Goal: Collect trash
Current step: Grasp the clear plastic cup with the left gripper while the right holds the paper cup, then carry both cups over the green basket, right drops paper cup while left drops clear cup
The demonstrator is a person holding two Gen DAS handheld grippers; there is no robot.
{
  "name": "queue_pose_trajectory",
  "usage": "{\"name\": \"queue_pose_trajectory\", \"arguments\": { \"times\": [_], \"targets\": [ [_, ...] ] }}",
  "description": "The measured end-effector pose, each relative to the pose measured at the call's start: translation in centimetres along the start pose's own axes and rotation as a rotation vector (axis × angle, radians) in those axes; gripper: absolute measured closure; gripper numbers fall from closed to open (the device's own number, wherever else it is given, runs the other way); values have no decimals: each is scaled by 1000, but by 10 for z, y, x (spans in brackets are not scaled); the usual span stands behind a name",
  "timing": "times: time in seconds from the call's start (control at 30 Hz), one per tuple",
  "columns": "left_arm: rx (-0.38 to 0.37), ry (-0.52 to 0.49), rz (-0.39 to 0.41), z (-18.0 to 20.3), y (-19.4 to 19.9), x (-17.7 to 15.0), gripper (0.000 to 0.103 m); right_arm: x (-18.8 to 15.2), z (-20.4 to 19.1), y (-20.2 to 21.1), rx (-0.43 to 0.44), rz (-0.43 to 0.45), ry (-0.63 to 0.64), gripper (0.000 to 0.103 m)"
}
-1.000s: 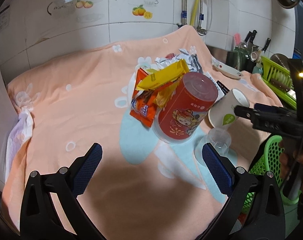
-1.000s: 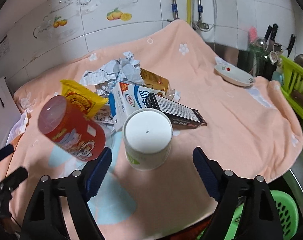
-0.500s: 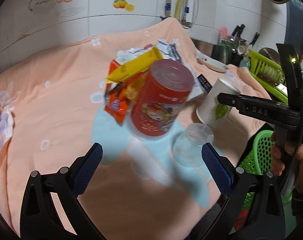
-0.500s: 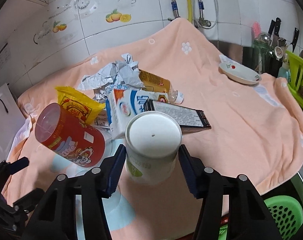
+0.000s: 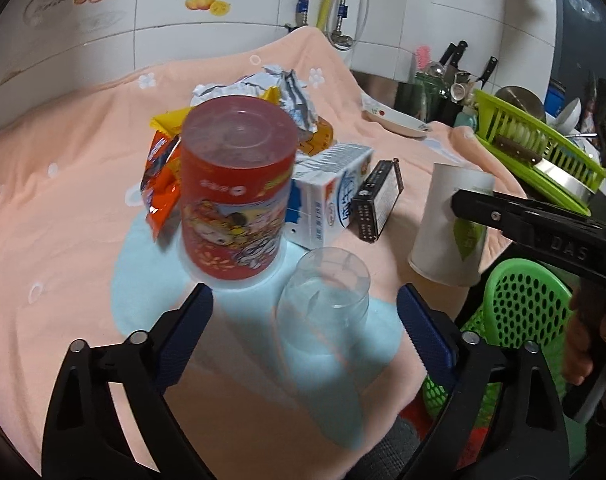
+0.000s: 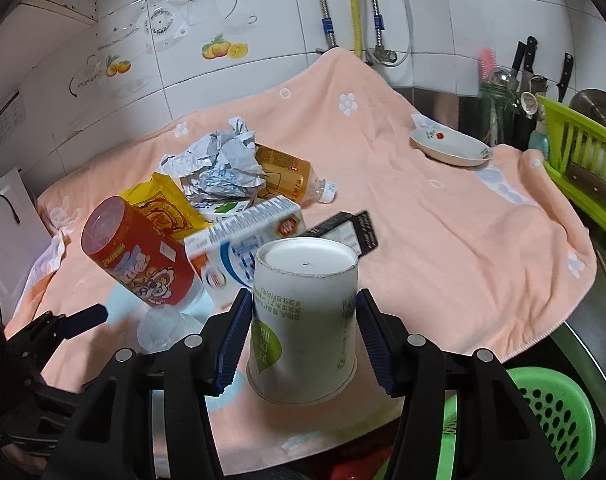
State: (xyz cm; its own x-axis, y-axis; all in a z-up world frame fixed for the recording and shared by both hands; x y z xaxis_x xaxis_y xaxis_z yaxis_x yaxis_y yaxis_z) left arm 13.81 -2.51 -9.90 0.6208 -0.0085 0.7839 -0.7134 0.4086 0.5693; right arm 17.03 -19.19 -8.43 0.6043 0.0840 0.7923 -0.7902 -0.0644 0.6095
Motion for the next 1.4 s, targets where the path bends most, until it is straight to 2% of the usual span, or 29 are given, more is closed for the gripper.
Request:
{"name": "queue_pose_trajectory", "arguments": {
  "times": [0.17, 0.43, 0.57, 0.73, 1.03, 1.4],
  "targets": [
    [-7, 28, -14, 0, -14, 1, 26, -7, 9, 9, -3, 7, -1, 51],
    [15, 90, -24, -7, -32, -2, 37, -17, 22, 28, -16, 33, -6, 51],
    [5, 91, -15, -5, -35, -1, 48, -25, 27, 37, -28, 38, -1, 51],
    [10, 71, -6, 0, -32, -1, 49, -36, 39, 46, -58, 38, -25, 51],
    [-72, 18, 26, 32, -8, 1, 50, -73, 82, 60, -166, -1, -93, 51],
    [-261, -80, -9, 106, -6, -1, 50, -136, 141, 73, -284, -97, -195, 51]
  ]
}}
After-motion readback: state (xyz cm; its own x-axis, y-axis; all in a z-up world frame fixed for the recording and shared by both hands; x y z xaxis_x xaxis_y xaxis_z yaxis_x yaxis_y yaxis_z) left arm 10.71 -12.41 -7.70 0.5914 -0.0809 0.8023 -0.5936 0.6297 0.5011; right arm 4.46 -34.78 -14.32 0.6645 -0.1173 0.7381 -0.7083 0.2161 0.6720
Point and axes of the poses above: each gripper's, at about its wrist camera, not at the fingertips, and y roughly against the way its jaws point, z to its right, x to its top, the point moved 6 cm from there along -y, roughly the way its jaws point, and after that the axes turned 15 degrees about -x, right-handed, at the moved point
